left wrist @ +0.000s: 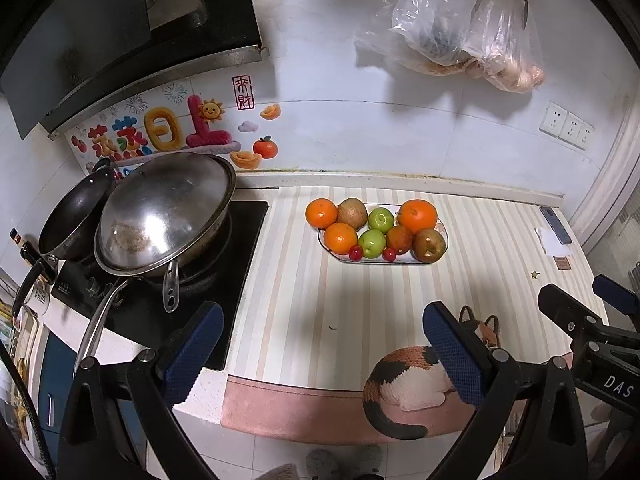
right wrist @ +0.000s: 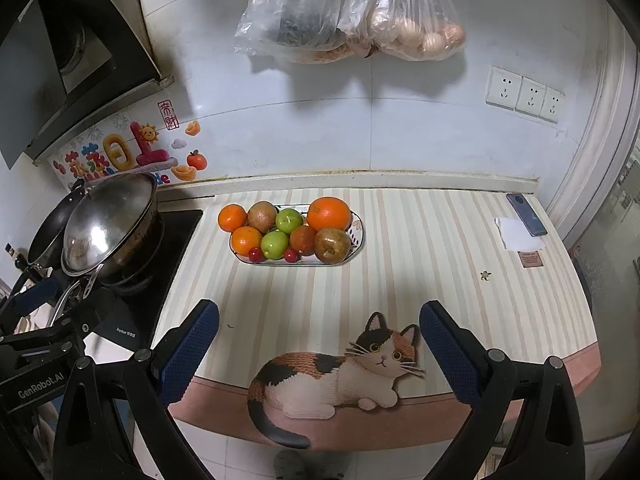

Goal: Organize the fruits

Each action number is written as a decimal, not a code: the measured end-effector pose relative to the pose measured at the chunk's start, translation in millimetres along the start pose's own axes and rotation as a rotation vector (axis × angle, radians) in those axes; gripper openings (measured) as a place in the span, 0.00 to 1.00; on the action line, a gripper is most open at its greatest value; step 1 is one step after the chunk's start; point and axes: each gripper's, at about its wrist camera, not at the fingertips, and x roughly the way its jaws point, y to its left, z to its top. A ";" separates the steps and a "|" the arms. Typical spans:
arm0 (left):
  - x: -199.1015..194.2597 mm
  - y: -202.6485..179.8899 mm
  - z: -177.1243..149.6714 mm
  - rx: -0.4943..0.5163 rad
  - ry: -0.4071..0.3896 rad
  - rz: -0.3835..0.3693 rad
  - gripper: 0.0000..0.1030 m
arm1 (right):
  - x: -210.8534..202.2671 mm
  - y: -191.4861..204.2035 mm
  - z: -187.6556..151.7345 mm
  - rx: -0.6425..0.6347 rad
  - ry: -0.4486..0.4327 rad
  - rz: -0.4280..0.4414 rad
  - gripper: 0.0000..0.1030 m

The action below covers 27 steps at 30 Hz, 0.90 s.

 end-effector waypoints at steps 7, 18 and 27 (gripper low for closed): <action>-0.9 0.4 -0.4 -0.005 -0.003 0.000 0.99 | -0.5 0.5 0.1 -0.002 0.002 0.002 0.99; -1.6 0.9 0.5 -0.008 -0.002 -0.003 0.99 | 2.1 -1.0 -3.9 -0.004 0.006 -0.002 0.99; -0.6 -1.8 2.8 -0.004 -0.006 -0.007 0.99 | 3.1 -4.7 -2.4 -0.003 0.009 0.000 0.99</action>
